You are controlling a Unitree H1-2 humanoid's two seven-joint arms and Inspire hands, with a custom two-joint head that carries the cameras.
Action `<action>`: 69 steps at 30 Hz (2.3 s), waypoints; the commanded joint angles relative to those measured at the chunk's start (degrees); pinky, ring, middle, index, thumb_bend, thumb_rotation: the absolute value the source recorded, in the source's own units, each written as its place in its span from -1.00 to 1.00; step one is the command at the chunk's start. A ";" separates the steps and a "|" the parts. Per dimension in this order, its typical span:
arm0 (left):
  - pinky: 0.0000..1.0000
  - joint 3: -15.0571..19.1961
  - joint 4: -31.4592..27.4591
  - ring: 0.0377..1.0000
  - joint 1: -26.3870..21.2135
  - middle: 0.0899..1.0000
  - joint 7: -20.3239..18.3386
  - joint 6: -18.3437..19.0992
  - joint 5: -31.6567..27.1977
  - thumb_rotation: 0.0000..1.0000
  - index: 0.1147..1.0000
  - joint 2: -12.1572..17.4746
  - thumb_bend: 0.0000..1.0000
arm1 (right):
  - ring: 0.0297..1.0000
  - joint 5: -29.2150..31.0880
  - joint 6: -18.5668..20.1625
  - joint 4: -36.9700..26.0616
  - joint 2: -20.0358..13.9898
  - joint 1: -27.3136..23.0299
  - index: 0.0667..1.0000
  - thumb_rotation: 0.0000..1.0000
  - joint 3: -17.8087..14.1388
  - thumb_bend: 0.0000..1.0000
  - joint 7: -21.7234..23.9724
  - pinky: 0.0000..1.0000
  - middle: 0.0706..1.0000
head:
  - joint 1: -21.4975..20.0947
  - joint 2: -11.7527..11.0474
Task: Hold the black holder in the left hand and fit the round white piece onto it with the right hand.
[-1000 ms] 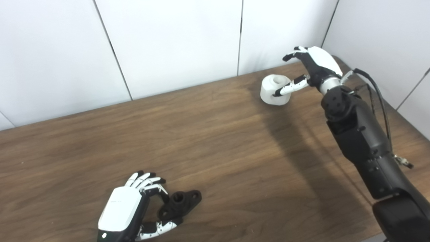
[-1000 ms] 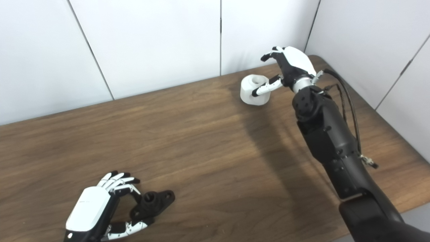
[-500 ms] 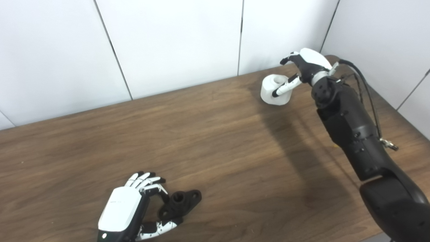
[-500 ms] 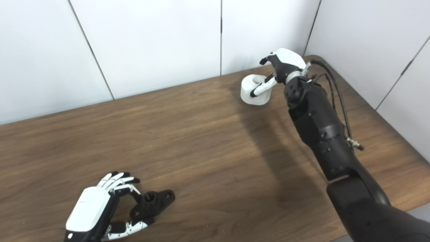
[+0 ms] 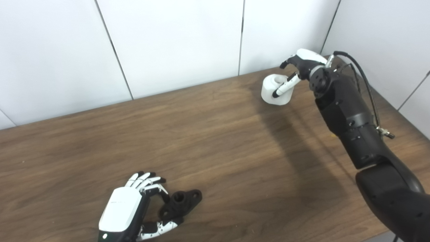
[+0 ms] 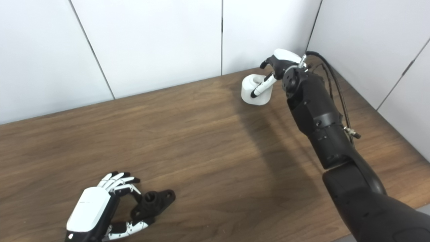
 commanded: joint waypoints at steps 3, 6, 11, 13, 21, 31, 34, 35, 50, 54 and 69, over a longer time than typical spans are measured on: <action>0.87 0.20 0.14 0.73 0.68 0.51 -0.87 0.36 1.27 -0.91 -0.16 0.81 0.04 | 1.00 -1.89 0.09 -1.38 -2.13 -2.87 0.53 -0.39 -0.49 0.88 -0.10 1.00 0.93 | 0.08 0.23; 0.87 0.30 0.12 0.73 0.71 0.50 -0.75 0.25 1.24 -0.91 -0.16 0.87 0.04 | 1.00 -2.48 0.09 -1.67 -1.97 -2.64 0.50 -0.40 -0.90 0.87 0.32 1.00 0.92 | 0.07 0.30; 0.86 0.36 0.13 0.71 0.72 0.50 -0.57 0.15 1.22 -0.91 -0.16 0.82 0.04 | 1.00 -2.57 0.08 -2.41 -2.52 -2.10 0.44 -0.42 -0.51 0.84 0.93 1.00 0.91 | 0.31 0.41; 0.86 0.35 0.09 0.71 0.69 0.50 -0.61 0.19 1.33 -0.91 -0.16 0.81 0.04 | 1.00 -2.67 0.08 -2.53 -2.66 -1.92 0.44 -0.41 -0.48 0.83 0.90 1.00 0.91 | 0.31 0.41; 0.86 0.20 0.16 0.72 0.51 0.50 -0.91 0.16 1.61 -0.91 -0.16 0.95 0.04 | 1.00 -3.20 0.08 -3.58 -2.88 -1.37 0.41 -0.43 -0.18 0.78 1.81 1.00 0.89 | 0.24 0.46; 0.87 0.34 -0.05 0.72 0.23 0.50 -1.21 0.28 1.44 -0.91 -0.16 0.95 0.04 | 1.00 -3.22 0.08 -3.59 -2.90 -1.62 0.35 -0.46 0.79 0.75 2.65 1.00 0.88 | 0.17 0.68; 0.88 0.36 0.20 0.72 0.28 0.50 -0.97 0.33 1.64 -0.91 -0.16 0.91 0.04 | 1.00 -3.36 0.08 -3.30 -2.95 -1.76 0.34 -0.46 1.31 0.75 2.59 1.00 0.89 | 0.21 0.75; 0.88 0.35 0.19 0.72 0.30 0.50 -0.98 0.35 1.70 -0.91 -0.16 0.92 0.04 | 1.00 -3.13 0.07 -3.17 -3.06 -1.79 0.34 -0.46 1.58 0.75 2.40 1.00 0.89 | 0.21 0.75; 0.87 0.33 0.40 0.71 0.17 0.50 -0.80 0.28 1.85 -0.91 -0.16 0.90 0.04 | 1.00 -1.32 0.03 -3.17 -4.15 -1.36 0.20 -0.52 2.45 0.67 1.26 1.00 0.83 | 0.47 0.76; 0.87 0.35 0.33 0.72 0.18 0.51 -1.04 0.40 1.88 -0.91 -0.16 0.98 0.04 | 1.00 -0.99 0.06 -3.26 -4.21 -1.24 0.15 -0.54 2.24 0.65 0.99 1.00 0.79 | 0.56 0.76; 0.87 0.33 0.45 0.71 0.16 0.51 -0.79 0.02 1.55 -0.91 -0.16 0.91 0.04 | 0.99 5.86 -0.07 -5.31 -4.13 0.76 -0.11 -0.73 1.85 0.05 -7.07 1.00 0.66 | 0.28 0.82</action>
